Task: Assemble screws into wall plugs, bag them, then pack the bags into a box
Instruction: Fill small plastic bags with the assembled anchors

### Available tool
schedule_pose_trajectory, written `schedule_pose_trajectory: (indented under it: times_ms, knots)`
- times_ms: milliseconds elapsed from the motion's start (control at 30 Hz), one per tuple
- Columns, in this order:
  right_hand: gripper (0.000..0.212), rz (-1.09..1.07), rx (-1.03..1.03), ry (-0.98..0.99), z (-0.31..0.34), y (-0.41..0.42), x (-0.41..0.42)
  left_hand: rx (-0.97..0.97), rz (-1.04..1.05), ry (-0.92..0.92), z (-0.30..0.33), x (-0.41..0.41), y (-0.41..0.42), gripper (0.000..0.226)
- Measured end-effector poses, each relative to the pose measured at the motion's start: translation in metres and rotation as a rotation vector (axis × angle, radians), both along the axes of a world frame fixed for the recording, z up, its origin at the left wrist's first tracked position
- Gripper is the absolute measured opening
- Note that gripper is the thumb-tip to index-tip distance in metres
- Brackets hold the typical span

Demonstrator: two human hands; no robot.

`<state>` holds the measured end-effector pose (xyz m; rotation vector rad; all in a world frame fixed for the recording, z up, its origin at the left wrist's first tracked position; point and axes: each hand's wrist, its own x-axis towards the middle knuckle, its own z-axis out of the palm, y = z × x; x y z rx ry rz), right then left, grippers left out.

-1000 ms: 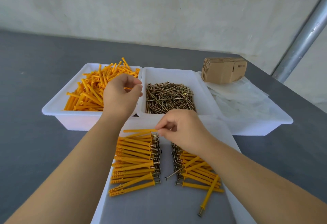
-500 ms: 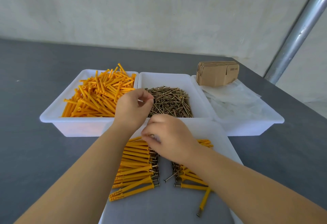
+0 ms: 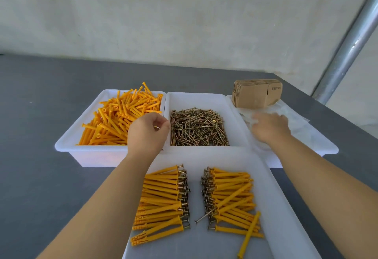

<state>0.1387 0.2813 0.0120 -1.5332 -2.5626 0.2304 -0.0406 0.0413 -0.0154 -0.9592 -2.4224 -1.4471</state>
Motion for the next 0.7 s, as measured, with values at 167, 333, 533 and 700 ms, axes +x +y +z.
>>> schedule_pose_trajectory:
  times_ms: [167, 333, 533, 700]
  knots:
    - [0.027, -0.038, -0.240, 0.100, -0.008, 0.005, -0.010, -0.051, -0.045, 0.016, -0.003, 0.004, 0.005, 0.008]
    - [0.021, -0.057, 0.152, 0.165, -0.010, -0.014, -0.013, -0.048, -0.011, 0.028, -0.004, 0.001, 0.005, 0.005]
    - [0.030, 0.190, 0.471, 0.243, 0.002, -0.052, -0.018, 0.158, -0.048, 0.002, 0.006, 0.009, 0.002, 0.027]
    - [0.048, 0.785, 0.462, 0.314, 0.008, -0.113, -0.013, 0.371, -0.369, -0.498, 0.014, 0.022, -0.003, 0.062]
